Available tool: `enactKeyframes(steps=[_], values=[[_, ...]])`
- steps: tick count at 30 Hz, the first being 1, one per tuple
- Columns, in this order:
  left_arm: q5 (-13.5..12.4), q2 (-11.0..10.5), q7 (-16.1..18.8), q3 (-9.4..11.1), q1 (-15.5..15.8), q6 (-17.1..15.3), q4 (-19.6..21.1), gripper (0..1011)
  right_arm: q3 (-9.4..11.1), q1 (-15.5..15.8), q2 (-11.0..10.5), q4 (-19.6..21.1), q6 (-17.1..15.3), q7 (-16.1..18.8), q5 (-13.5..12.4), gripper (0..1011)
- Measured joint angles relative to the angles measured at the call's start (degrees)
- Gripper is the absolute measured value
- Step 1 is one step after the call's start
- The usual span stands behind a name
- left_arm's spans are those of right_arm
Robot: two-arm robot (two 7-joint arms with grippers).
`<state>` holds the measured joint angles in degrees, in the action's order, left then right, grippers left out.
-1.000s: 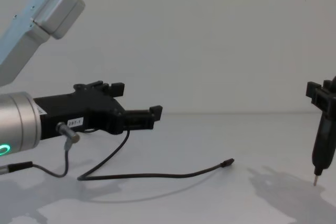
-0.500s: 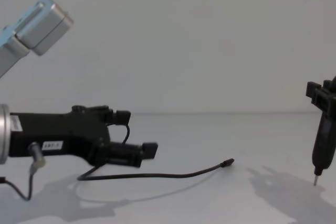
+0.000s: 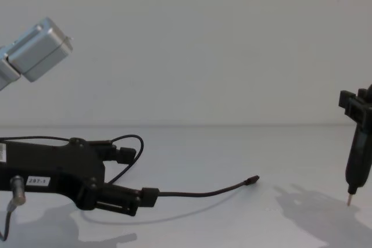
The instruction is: Pick up the data cable with the one hand.
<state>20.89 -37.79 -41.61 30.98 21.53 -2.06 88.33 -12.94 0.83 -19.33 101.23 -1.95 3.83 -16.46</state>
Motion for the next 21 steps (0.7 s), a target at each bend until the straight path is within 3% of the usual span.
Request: enactKeyframes(steps=[17, 21], values=[[-2.1, 1.4, 0.5, 2.6, 1.1, -0.5, -2.0, 1001, 0.0, 0.0, 0.0, 0.0, 0.0, 0.0, 0.0, 251], [-2.6, 2.1, 1.0, 2.9, 1.3, -0.6, -2.5, 944, 0.0, 0.0, 0.0, 0.0, 0.0, 0.0, 0.0, 251]])
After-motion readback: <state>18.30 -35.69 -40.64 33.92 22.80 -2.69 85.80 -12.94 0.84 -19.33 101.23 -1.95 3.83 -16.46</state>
